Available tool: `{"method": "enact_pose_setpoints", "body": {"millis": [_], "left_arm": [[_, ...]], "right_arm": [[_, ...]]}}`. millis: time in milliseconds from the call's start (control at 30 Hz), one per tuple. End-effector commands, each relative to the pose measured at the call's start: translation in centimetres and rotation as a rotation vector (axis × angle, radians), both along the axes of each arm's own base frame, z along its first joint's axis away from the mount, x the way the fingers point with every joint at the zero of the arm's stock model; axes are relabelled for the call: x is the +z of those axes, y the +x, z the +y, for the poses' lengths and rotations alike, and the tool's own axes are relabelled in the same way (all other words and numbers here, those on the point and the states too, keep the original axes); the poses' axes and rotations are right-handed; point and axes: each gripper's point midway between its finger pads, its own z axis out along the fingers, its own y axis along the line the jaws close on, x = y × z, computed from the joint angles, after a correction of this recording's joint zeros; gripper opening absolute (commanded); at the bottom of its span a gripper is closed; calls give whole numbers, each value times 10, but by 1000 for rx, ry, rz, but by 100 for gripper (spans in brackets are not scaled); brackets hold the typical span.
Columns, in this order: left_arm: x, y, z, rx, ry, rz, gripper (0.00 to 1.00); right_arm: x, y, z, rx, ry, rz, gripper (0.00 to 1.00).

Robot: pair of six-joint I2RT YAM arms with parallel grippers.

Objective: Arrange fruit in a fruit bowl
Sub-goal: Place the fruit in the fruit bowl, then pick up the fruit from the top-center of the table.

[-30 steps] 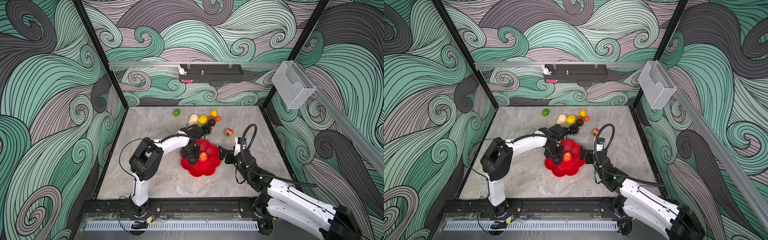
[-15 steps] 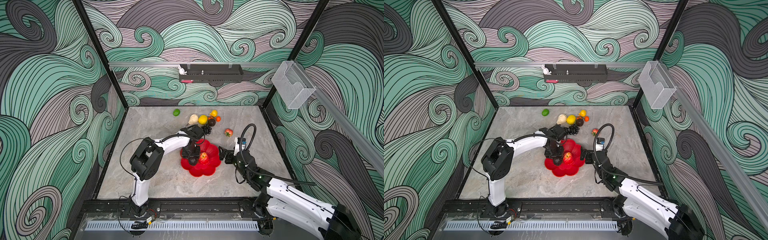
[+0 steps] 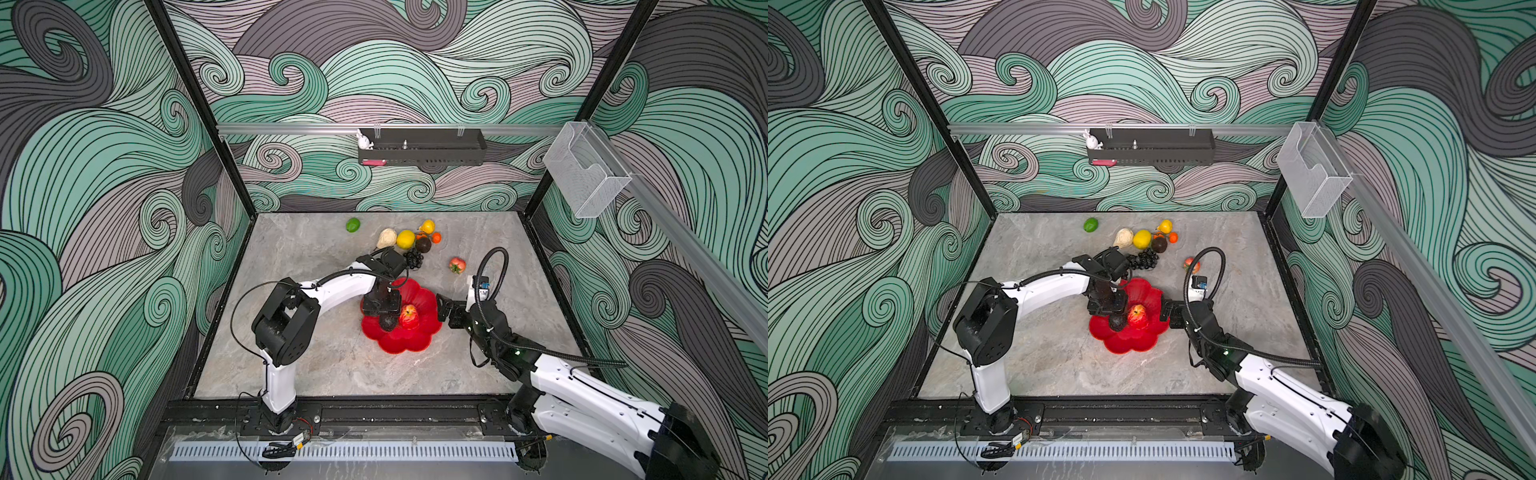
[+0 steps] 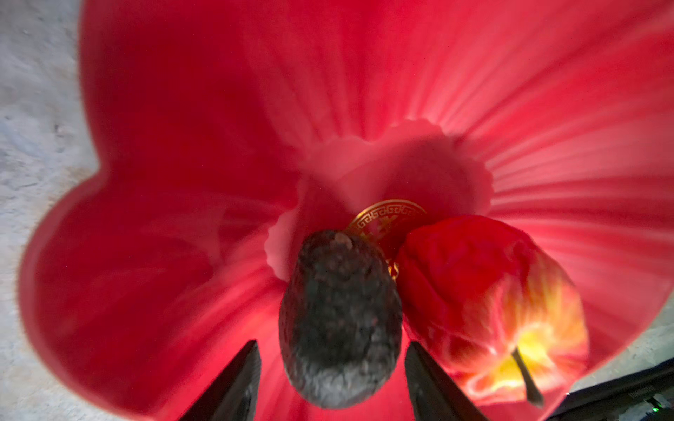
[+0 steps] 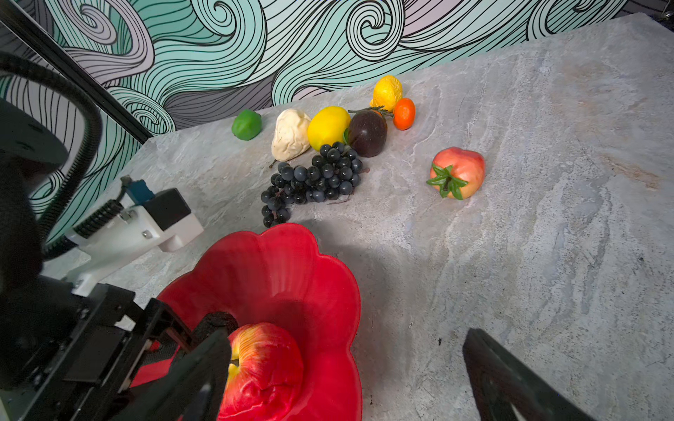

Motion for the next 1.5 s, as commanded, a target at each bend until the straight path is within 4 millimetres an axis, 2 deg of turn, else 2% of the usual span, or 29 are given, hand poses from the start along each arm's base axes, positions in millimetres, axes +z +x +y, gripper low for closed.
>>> {"method": "enact_pose_setpoints", "body": {"millis": [0,167,367,500,633,733,867,967,1200,1467], "left_arm": [[24,-3,4,-1,-32,-38,67],[47,-5,16,9,-52,-122,70],[82,-5,53,47,-35,-339,74],[103,-6,89,97,-3,-524,76],[107,-7,126,161,43,-710,79],[106,-14,143,172,38,-816,82],[102,-23,153,148,0,-930,83],[105,-28,159,144,-32,-996,85],[111,-34,178,231,-31,-1054,87],[108,-32,180,242,-7,-1041,88]], "right_arm": [[13,4,3,9,-13,4,100],[19,13,9,12,-21,55,100],[21,41,16,15,3,148,100],[22,69,19,9,43,199,100],[19,102,23,0,64,247,100],[13,126,25,-5,78,282,100],[0,153,27,-19,52,326,99],[-6,170,37,5,30,349,98],[-20,206,74,71,30,391,93],[-33,239,118,161,-39,365,84]]}}
